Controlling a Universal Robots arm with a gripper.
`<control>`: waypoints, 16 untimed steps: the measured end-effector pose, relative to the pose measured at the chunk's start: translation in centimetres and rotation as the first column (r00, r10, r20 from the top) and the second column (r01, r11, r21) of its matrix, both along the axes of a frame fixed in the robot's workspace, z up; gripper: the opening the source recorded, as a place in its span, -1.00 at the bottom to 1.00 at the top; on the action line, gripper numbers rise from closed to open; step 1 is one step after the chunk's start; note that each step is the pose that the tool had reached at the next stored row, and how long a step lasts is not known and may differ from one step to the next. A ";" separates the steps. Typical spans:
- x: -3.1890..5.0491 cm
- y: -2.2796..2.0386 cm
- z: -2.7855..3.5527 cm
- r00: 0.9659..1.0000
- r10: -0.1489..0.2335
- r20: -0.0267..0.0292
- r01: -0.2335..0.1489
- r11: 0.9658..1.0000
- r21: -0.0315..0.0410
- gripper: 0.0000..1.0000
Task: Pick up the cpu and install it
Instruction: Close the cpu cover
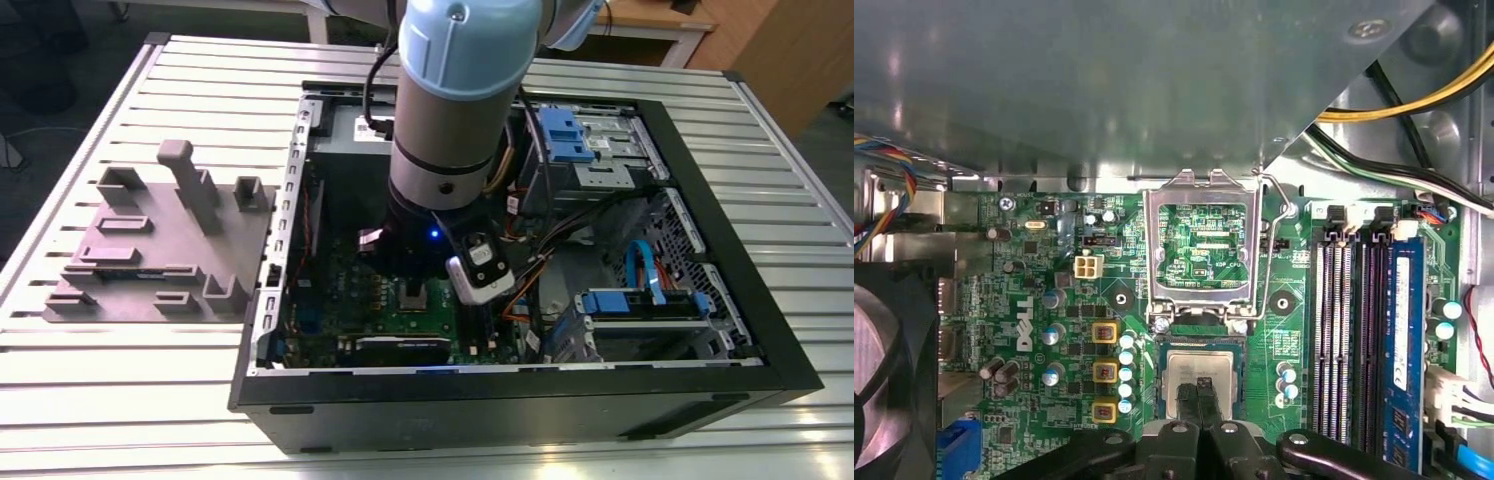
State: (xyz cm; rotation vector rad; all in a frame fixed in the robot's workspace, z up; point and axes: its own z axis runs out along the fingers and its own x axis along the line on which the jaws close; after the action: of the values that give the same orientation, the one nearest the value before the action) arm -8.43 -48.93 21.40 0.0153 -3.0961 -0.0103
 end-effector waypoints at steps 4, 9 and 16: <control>0.00 0.00 0.15 1.000 0.000 0.000 0.000 1.000 0.000 -0.79; 0.00 0.00 0.33 1.000 0.000 0.000 0.000 1.000 0.000 -0.79; 0.00 0.00 0.53 1.000 0.000 0.000 0.000 1.000 0.000 -0.79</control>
State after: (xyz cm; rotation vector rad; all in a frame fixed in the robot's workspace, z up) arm -8.43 -48.93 21.94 0.0153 -3.0962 -0.0109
